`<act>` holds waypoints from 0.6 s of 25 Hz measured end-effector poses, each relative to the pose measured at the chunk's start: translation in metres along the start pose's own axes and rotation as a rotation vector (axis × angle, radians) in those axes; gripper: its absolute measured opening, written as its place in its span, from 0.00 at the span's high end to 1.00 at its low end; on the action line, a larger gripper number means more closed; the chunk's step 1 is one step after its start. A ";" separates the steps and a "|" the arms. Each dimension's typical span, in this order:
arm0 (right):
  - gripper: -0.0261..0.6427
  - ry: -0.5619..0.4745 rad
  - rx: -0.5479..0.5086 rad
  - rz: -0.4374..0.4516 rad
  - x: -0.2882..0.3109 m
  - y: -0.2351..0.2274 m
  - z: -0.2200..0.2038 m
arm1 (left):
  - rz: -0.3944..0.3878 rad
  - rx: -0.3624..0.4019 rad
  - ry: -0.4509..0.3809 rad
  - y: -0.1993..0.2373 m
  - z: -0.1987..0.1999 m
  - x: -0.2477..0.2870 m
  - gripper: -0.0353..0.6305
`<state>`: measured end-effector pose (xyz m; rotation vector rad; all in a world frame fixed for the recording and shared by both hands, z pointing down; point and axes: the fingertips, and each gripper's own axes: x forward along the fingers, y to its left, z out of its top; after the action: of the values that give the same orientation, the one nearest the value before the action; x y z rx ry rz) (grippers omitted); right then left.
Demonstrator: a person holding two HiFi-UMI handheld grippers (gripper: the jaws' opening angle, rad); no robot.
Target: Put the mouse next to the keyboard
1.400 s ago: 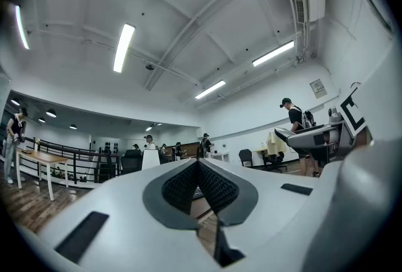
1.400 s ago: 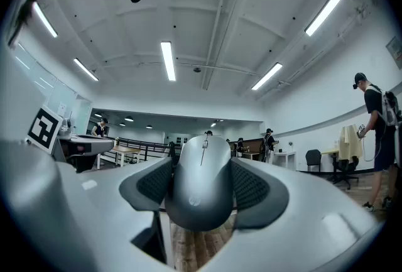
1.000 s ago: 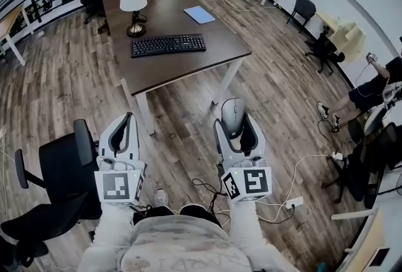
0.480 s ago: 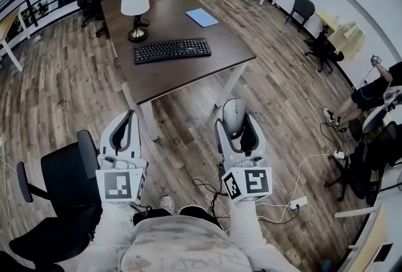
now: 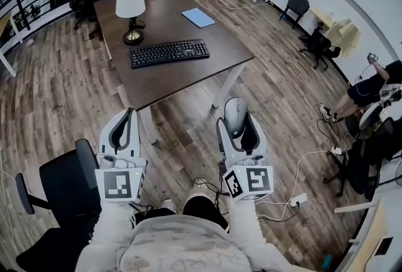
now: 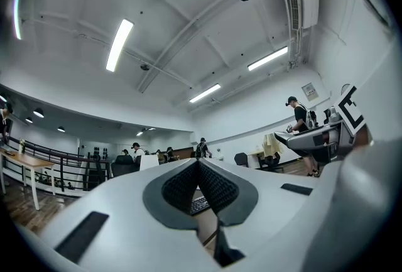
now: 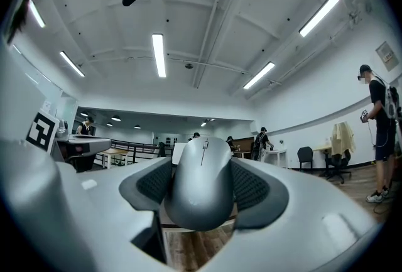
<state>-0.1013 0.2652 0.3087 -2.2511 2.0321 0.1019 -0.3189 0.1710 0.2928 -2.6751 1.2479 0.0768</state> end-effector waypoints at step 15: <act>0.51 -0.013 0.005 0.054 0.110 -0.081 -0.003 | 0.067 0.003 -0.016 0.001 -0.008 0.124 0.94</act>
<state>-0.0094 0.1641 0.3009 -2.1869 2.0850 0.1163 -0.2402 0.0751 0.2852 -2.6249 1.3321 0.1052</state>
